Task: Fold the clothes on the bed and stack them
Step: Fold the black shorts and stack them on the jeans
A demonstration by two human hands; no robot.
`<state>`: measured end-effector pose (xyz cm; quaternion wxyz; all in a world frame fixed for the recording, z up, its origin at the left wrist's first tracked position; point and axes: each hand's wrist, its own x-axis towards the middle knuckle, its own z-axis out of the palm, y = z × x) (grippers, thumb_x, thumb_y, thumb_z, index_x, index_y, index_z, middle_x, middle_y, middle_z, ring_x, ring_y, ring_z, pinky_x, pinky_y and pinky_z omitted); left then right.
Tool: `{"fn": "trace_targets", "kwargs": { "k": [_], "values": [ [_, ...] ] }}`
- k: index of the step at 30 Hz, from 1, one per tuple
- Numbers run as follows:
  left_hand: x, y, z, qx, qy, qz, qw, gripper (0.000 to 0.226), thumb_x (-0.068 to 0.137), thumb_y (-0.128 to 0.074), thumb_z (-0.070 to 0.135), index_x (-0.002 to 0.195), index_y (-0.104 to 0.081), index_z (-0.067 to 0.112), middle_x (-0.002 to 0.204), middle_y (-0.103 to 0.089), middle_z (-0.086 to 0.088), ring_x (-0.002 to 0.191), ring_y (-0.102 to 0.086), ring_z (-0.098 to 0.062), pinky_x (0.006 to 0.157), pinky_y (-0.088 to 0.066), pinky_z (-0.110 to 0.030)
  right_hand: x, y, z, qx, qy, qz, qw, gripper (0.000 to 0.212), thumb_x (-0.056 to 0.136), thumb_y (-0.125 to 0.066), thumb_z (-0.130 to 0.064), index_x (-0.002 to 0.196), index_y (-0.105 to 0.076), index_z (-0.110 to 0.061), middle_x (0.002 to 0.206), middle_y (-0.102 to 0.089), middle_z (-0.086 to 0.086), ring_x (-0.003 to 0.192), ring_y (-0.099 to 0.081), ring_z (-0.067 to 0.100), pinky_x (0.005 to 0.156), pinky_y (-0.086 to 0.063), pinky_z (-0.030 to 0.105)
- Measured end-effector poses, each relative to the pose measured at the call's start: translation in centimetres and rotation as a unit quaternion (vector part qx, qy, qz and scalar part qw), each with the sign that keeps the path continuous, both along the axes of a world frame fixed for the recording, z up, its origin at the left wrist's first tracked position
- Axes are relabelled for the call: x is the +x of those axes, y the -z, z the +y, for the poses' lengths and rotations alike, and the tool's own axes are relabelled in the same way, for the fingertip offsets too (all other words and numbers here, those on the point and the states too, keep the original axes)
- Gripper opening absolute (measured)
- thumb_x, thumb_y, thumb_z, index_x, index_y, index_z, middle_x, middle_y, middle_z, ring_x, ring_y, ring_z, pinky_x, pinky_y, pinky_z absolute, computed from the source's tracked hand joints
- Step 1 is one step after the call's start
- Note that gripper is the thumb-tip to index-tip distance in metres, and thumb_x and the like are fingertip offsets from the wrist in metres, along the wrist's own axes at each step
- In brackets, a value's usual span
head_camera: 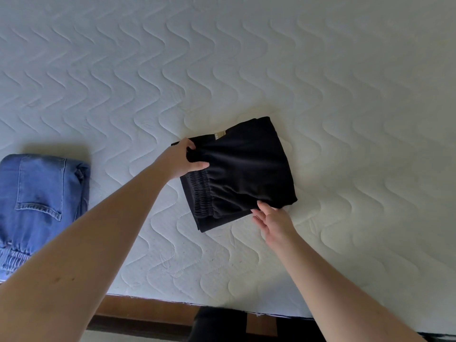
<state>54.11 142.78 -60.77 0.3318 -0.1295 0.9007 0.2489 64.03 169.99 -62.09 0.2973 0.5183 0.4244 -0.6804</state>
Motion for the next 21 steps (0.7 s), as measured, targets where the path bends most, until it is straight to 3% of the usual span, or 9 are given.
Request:
{"fn": "trace_targets", "kwargs": {
  "k": [4,6,8,10,13,14,18,21],
  "values": [
    [1.6,0.9,-0.9,0.043,-0.072,-0.008,0.996,0.072,0.069,-0.079,0.059,0.125,-0.052,0.024,0.110,-0.060,0.006,0.095,-0.058,-0.016,0.073,-0.045,-0.027,-0.2,0.3,0.8,0.104,-0.119,0.011,0.987,0.020,0.085,-0.076,-0.026,0.095,-0.068,-0.011,0.087,-0.075,0.002,0.069,-0.073,0.011,0.054,-0.053,0.021],
    [2.2,0.9,-1.1,0.101,-0.160,-0.019,0.982,0.063,0.066,-0.079,0.061,0.115,-0.060,0.026,0.104,-0.065,0.007,0.094,-0.061,-0.015,0.073,-0.047,-0.025,-0.2,0.5,1.4,0.126,-0.138,-0.012,0.982,0.025,0.082,-0.078,-0.032,0.086,-0.066,-0.010,0.074,-0.073,0.001,0.058,-0.069,0.011,0.049,-0.048,0.020],
    [2.8,0.7,-1.3,0.162,-0.243,-0.034,0.956,0.062,0.059,-0.078,0.067,0.103,-0.067,0.024,0.101,-0.071,0.004,0.098,-0.065,-0.018,0.083,-0.052,-0.031,-0.2,0.8,2.1,0.136,-0.153,-0.031,0.978,0.028,0.082,-0.079,-0.034,0.086,-0.066,-0.010,0.075,-0.072,0.003,0.057,-0.066,0.013,0.049,-0.046,0.022],
    [3.3,0.5,-1.1,0.190,-0.304,-0.046,0.933,0.070,0.057,-0.075,0.072,0.103,-0.068,0.020,0.105,-0.072,0.001,0.103,-0.065,-0.022,0.094,-0.051,-0.036,0.1,1.2,3.0,0.149,-0.160,-0.032,0.975,0.023,0.083,-0.078,-0.029,0.089,-0.066,-0.010,0.079,-0.071,0.005,0.059,-0.065,0.015,0.051,-0.048,0.024],
    [4.3,0.4,0.1,0.134,-0.337,0.000,0.932,0.066,0.072,-0.072,0.064,0.116,-0.056,0.017,0.110,-0.066,-0.002,0.100,-0.063,-0.022,0.079,-0.052,-0.030,0.0,1.2,4.7,0.214,-0.133,-0.003,0.968,0.001,0.090,-0.063,-0.012,0.092,-0.063,-0.012,0.083,-0.065,0.005,0.059,-0.061,0.016,0.053,-0.047,0.024],
    [4.7,0.5,0.7,0.101,-0.343,0.020,0.934,0.067,0.076,-0.072,0.060,0.123,-0.050,0.018,0.115,-0.063,-0.004,0.102,-0.062,-0.023,0.079,-0.052,-0.032,-0.2,1.3,5.3,0.251,-0.123,0.018,0.960,0.008,0.092,-0.056,-0.009,0.096,-0.063,-0.011,0.084,-0.062,0.005,0.063,-0.058,0.017,0.057,-0.047,0.025],
    [6.4,0.7,2.9,0.027,-0.395,-0.015,0.918,0.100,0.073,-0.072,0.065,0.146,-0.026,0.014,0.141,-0.038,-0.013,0.125,-0.045,-0.034,0.101,-0.046,-0.051,-1.9,0.5,6.3,0.363,-0.206,0.146,0.897,0.029,0.093,-0.046,-0.017,0.120,-0.056,-0.013,0.109,-0.059,0.000,0.097,-0.056,0.019,0.081,-0.042,0.031],
    [7.3,0.7,3.7,0.039,-0.471,-0.076,0.878,0.105,0.065,-0.076,0.067,0.141,-0.028,0.013,0.130,-0.043,-0.011,0.113,-0.050,-0.031,0.089,-0.049,-0.044,-4.8,0.3,5.0,0.348,-0.310,0.258,0.846,0.028,0.094,-0.053,-0.029,0.117,-0.054,-0.013,0.108,-0.062,-0.005,0.109,-0.058,0.019,0.084,-0.047,0.027]
  ]
}}
